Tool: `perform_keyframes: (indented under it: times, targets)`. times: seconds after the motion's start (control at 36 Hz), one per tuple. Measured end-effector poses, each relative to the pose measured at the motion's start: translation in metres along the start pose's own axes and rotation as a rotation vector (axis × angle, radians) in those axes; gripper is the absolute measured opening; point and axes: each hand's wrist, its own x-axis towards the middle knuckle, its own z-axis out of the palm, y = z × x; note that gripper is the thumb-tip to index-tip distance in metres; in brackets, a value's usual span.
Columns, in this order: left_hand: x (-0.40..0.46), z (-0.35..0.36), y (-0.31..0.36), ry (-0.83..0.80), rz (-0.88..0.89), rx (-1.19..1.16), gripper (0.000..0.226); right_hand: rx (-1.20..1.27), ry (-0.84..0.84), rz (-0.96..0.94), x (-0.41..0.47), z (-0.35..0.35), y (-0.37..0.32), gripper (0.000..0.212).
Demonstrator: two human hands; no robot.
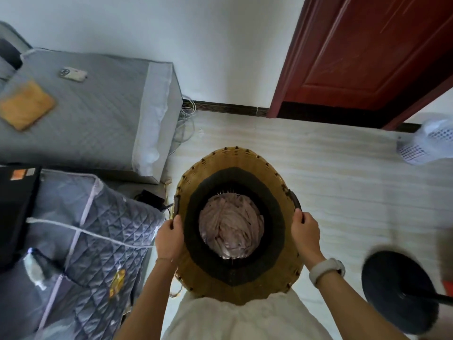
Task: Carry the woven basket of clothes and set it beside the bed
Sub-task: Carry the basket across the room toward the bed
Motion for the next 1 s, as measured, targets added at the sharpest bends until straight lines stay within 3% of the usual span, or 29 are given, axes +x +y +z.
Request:
perform_keyframes:
  times: [0.28, 0.53, 0.72, 1.0]
  targets:
    - [0.169, -0.014, 0.108, -0.068, -0.013, -0.033, 0.036, -0.009, 0.106, -0.021, 0.110, 0.057, -0.141, 0.029]
    - [0.264, -0.012, 0.180, -0.070, 0.048, 0.045, 0.036, 0.010, 0.149, -0.006, 0.185, 0.086, -0.202, 0.035]
    - [0.326, 0.021, 0.240, -0.092, 0.024, 0.084, 0.034, 0.030, 0.116, 0.083, 0.269, 0.102, -0.232, 0.031]
    - [0.425, 0.073, 0.347, -0.006, -0.032, 0.122, 0.038, 0.044, -0.005, 0.009, 0.415, 0.111, -0.325, 0.038]
